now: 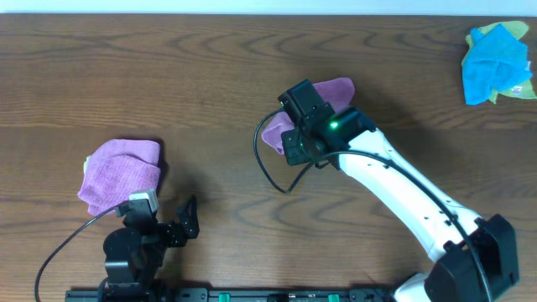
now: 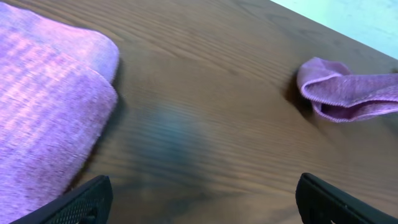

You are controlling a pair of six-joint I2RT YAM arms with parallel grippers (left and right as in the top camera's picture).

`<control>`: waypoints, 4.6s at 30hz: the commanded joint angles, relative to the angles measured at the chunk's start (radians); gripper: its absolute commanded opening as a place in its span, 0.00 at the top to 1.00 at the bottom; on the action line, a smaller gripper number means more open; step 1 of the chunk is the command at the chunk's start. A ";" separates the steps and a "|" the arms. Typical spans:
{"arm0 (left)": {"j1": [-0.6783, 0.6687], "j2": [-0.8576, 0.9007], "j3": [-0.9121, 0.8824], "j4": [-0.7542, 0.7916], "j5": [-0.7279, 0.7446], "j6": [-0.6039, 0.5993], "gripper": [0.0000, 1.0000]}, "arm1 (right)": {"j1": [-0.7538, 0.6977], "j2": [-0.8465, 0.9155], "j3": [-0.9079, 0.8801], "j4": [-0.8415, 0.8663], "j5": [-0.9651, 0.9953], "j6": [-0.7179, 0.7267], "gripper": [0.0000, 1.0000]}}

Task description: Fold the cloth

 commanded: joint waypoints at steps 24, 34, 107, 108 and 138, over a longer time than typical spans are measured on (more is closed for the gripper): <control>0.006 -0.006 -0.005 -0.014 0.106 -0.038 0.05 | -0.104 -0.009 -0.073 -0.446 0.510 0.629 0.66; 0.006 -0.006 -0.005 -0.015 0.261 -0.037 0.05 | -0.090 -0.092 -0.072 -0.214 0.306 0.279 0.31; 0.006 -0.006 -0.005 -0.015 0.251 -0.216 0.05 | -0.216 0.166 -0.053 0.169 -0.139 0.031 0.99; 0.006 -0.006 -0.005 -0.015 0.248 -0.216 0.04 | -0.206 0.166 -0.053 0.173 -0.143 0.031 0.99; 0.006 -0.006 -0.005 -0.016 0.241 -0.217 0.05 | -0.050 0.059 0.069 0.058 -0.208 -0.017 0.32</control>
